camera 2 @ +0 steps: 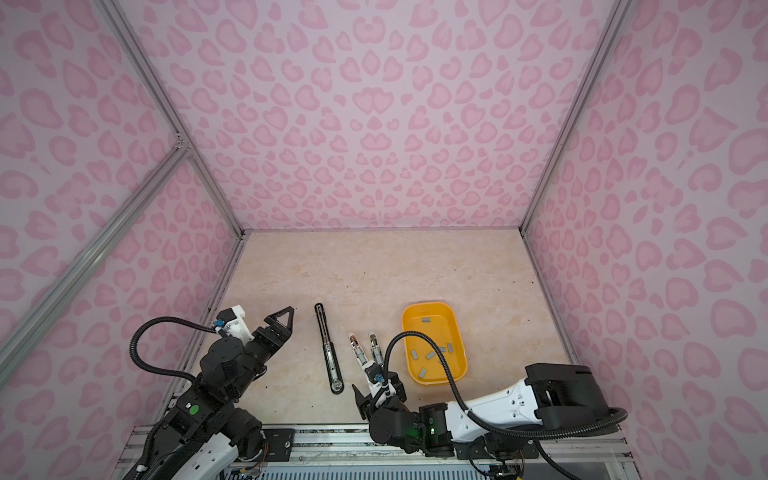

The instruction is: Load the staples into the stapler

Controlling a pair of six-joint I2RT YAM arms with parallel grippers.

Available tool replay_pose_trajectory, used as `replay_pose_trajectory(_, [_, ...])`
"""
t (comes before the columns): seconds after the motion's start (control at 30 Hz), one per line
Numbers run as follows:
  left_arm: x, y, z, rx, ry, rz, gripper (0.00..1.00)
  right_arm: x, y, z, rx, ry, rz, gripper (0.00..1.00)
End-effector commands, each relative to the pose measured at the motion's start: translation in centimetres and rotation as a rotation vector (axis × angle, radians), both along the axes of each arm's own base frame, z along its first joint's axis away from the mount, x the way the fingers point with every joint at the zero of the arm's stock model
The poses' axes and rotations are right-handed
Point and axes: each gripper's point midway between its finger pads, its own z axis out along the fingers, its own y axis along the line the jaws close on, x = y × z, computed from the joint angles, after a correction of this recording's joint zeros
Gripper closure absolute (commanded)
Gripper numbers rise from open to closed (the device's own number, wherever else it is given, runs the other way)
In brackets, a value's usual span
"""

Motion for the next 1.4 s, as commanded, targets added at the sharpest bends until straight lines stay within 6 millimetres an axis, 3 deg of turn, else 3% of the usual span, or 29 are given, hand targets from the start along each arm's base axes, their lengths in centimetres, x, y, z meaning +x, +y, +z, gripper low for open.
replay_pose_trajectory(0.0, [0.6, -1.3, 0.7, 0.024, -0.037, -0.063, 0.04, -0.6, 1.6, 0.8, 0.038, 0.007, 0.044, 0.31])
replay_pose_trajectory(0.1, [1.4, -2.4, -0.6, 0.041, 0.011, -0.102, 0.04, -1.2, 2.6, -0.1, -0.007, 0.005, 0.067, 0.37])
replay_pose_trajectory(0.27, [2.3, -3.1, -3.5, 0.107, 0.126, -0.132, 0.04, -2.5, 4.9, -1.3, -0.009, 0.026, 0.135, 0.37])
replay_pose_trajectory(0.5, [2.2, -2.3, -4.3, 0.111, 0.126, -0.102, 0.04, -2.5, 7.8, -3.4, -0.143, 0.017, 0.115, 0.4])
replay_pose_trajectory(0.87, [2.4, -1.0, -4.2, 0.114, 0.13, -0.064, 0.04, 1.2, 8.7, -7.5, -0.216, 0.076, 0.041, 0.46])
replay_pose_trajectory(1.07, [1.6, -0.8, -4.3, 0.116, 0.132, -0.073, 0.04, 1.8, 8.8, -7.7, -0.216, 0.094, 0.042, 0.5])
replay_pose_trajectory(1.37, [0.3, -1.8, -5.7, 0.124, 0.202, -0.156, 0.04, 3.1, 8.8, -8.2, -0.227, 0.1, 0.052, 0.66])
